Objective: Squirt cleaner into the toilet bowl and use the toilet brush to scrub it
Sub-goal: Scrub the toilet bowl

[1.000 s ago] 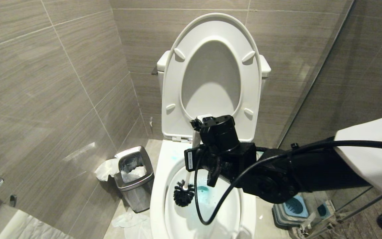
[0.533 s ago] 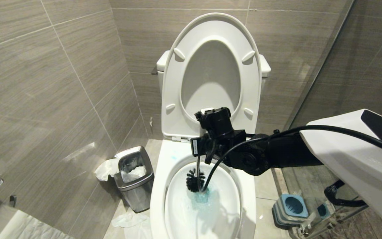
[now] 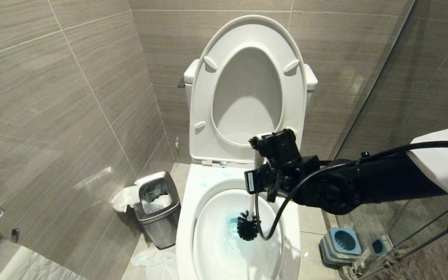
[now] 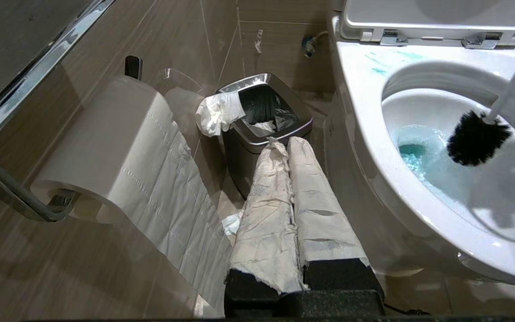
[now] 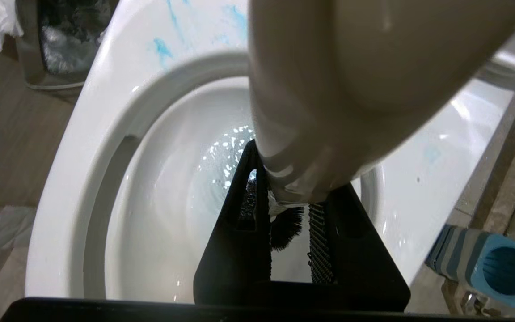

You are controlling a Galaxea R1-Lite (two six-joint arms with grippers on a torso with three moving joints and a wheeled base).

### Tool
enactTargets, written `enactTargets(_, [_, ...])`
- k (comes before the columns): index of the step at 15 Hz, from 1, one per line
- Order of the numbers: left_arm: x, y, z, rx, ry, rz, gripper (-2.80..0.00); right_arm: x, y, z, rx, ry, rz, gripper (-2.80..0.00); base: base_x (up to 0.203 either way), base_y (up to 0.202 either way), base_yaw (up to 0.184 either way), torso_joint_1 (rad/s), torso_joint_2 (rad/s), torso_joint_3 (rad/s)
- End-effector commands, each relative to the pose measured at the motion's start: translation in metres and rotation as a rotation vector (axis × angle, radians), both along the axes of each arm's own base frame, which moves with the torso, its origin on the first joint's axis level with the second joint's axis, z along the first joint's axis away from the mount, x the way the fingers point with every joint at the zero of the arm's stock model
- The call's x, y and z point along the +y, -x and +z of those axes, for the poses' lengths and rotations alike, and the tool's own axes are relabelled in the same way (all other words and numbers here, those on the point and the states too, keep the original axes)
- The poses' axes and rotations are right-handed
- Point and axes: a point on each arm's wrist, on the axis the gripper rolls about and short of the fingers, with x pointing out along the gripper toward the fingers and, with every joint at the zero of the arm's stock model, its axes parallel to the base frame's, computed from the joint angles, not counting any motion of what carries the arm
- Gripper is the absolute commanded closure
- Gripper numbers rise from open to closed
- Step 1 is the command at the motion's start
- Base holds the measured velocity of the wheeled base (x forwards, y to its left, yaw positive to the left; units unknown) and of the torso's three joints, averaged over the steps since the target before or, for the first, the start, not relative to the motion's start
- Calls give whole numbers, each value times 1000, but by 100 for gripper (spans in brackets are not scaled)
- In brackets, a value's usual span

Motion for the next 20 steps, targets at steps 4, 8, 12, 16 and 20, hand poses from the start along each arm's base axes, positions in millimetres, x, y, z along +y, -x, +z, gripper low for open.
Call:
enactTargets(4, [0, 0, -1, 5, 0, 0, 0, 13, 40, 21, -13, -67, 92, 0, 0, 0, 0, 0, 0, 0])
enactTargets(8, [0, 0, 0, 3, 0, 0, 0, 39, 20, 14, -42, -86, 103, 0, 0, 0, 0, 0, 0, 0])
enactTargets(12, [0, 0, -1, 5, 0, 0, 0, 37, -3, 3, -54, -53, 67, 0, 0, 0, 0, 0, 0, 0])
enactTargets(16, [0, 0, -1, 2, 0, 0, 0, 33, -20, -31, 2, -1, 29, 0, 0, 0, 0, 0, 0, 0])
enactTargets(20, [0, 0, 0, 2, 0, 0, 0, 35, -44, -75, 2, 30, 0, 0, 0, 0, 0, 0, 0, 0])
